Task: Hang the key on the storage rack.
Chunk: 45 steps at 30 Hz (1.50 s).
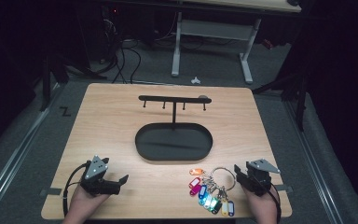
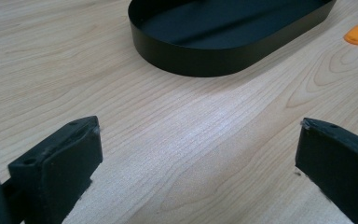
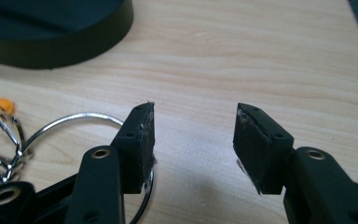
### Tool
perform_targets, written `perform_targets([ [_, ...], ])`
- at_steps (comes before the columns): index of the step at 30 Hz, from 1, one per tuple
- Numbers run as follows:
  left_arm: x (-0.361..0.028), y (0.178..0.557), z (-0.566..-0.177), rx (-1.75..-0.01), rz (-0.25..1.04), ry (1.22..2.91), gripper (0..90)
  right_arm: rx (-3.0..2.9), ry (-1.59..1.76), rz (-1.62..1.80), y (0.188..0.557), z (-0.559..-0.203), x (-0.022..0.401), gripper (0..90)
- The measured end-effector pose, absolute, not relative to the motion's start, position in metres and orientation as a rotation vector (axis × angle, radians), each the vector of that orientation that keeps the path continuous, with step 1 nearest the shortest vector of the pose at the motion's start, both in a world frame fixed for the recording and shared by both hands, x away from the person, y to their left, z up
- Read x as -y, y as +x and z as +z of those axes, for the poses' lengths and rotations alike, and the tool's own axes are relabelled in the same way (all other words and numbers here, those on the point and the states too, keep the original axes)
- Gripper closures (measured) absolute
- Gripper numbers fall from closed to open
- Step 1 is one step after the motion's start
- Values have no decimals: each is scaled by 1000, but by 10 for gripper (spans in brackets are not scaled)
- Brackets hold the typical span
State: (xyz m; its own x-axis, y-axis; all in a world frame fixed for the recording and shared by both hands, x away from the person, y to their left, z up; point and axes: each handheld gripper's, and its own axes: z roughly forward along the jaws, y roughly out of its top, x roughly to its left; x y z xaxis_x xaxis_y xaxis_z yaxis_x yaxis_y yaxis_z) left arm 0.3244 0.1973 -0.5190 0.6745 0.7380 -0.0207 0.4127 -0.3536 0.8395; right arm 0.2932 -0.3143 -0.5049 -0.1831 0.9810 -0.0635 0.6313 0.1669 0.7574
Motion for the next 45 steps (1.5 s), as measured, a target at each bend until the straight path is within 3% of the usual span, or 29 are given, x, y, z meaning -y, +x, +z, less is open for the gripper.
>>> perform_targets([
  [45,-197,324,-514,-888,385,1995,7,-2643,1432,199,365,-466,272,530],
])
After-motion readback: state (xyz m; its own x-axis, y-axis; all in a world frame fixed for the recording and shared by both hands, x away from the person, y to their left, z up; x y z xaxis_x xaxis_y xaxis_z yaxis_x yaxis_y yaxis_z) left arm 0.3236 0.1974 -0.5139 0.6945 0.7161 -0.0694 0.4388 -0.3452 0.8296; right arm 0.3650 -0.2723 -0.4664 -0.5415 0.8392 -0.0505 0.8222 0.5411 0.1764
